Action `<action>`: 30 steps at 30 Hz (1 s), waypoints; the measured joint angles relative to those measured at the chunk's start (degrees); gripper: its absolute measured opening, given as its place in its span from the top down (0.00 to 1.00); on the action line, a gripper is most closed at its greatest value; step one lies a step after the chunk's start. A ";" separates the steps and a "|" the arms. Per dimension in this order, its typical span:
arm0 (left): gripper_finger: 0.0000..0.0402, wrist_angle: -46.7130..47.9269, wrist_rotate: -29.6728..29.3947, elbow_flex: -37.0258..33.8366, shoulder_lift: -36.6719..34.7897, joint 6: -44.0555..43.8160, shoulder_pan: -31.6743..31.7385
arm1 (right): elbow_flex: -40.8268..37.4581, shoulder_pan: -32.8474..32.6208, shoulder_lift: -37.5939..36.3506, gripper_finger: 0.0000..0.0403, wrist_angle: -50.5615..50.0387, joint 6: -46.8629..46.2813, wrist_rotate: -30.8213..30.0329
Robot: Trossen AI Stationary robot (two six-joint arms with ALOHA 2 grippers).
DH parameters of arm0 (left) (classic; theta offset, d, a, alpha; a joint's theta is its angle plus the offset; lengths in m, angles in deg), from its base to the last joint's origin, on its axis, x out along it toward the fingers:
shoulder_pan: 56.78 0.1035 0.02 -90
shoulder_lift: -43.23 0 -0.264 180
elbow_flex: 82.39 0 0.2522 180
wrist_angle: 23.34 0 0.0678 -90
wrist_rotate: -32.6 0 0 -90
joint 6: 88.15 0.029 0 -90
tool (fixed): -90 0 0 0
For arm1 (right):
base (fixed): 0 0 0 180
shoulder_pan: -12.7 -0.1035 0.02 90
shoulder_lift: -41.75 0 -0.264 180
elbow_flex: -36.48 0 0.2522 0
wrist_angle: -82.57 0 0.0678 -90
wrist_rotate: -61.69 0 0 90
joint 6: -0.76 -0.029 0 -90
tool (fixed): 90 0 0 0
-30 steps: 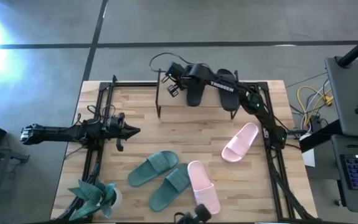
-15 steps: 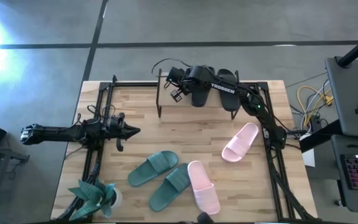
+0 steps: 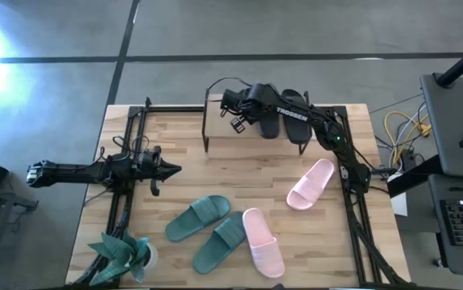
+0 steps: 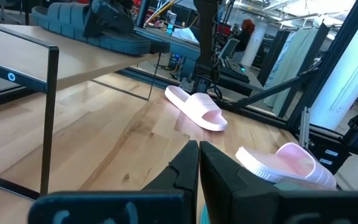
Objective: Pick and place slides into the shelf
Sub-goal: Put the black slipper onto the shelf
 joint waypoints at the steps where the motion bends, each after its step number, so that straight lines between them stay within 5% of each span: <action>1: 1.00 0.00 0.00 0.00 0.00 -0.01 0.01 | 0.00 -0.11 -0.07 0.97 -0.55 -0.74 0.03; 8: 1.00 0.00 0.00 0.00 0.01 0.00 -0.01 | 0.00 -0.88 -1.20 0.97 -1.65 -1.25 0.06; 15: 1.00 -0.02 0.00 0.00 -0.09 -0.02 0.01 | 0.04 -1.97 -3.50 0.97 9.53 4.46 0.94; 20: 1.00 0.00 0.00 0.00 -0.08 -0.01 0.00 | 0.04 1.07 -2.51 0.97 15.59 10.53 7.81; 30: 1.00 0.00 0.00 0.00 -0.01 -0.01 0.00 | 0.02 6.73 1.02 0.97 15.58 19.42 7.69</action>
